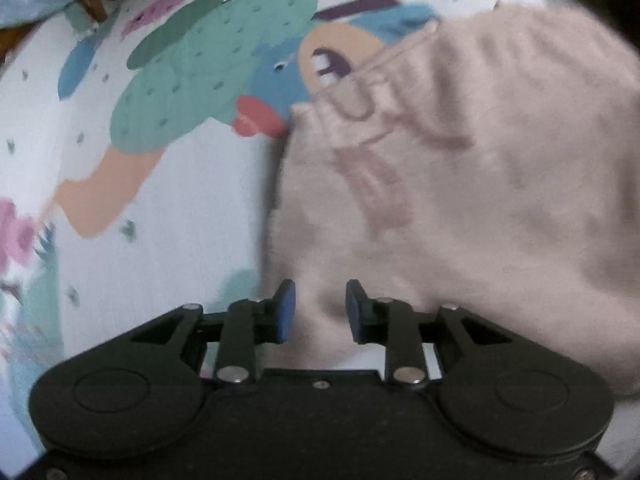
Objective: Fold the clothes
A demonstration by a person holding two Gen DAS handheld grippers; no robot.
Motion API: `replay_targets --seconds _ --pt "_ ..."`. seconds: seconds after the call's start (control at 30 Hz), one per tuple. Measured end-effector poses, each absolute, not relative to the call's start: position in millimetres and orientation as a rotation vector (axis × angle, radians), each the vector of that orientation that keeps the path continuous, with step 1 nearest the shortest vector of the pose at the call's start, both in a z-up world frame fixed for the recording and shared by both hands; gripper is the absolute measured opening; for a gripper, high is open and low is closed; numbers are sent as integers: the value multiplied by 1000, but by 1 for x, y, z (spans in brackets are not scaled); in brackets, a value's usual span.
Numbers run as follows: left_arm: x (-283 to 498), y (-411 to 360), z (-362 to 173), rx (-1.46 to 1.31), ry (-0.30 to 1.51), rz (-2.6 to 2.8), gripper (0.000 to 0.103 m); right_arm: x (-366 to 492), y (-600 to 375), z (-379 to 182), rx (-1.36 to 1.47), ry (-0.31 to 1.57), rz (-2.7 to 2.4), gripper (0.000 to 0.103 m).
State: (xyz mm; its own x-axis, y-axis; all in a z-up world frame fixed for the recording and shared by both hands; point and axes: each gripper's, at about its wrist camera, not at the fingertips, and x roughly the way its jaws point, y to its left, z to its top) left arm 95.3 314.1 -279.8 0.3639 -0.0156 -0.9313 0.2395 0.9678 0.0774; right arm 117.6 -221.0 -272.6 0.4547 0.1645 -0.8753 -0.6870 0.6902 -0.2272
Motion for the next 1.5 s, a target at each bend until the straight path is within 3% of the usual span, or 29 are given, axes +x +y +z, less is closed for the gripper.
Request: replay_targets --seconds 0.23,0.83,0.97,1.03,1.13,1.2,1.3,1.5 --pt "27 274 -304 -252 1260 -377 26 54 -246 -290 -238 1227 617 63" --pt "-7 198 -336 -312 1210 -297 25 8 -246 -324 -66 1354 633 62" --pt "-8 176 -330 -159 1181 -294 22 3 -227 -323 -244 1289 605 44" --pt "0 169 -328 -145 1195 -285 8 1 -222 -323 -277 1280 610 43" --pt "4 165 -319 -40 1185 -340 3 -1 -214 -323 -326 1266 617 37" --pt "2 167 -309 50 1182 -387 1 -2 -208 -323 -360 1257 622 26" --pt "-13 189 -283 112 1250 -437 1 -6 -205 -322 -412 1248 627 22" --pt "-28 209 -263 157 1319 -411 3 -1 -204 -321 -454 1265 643 21"
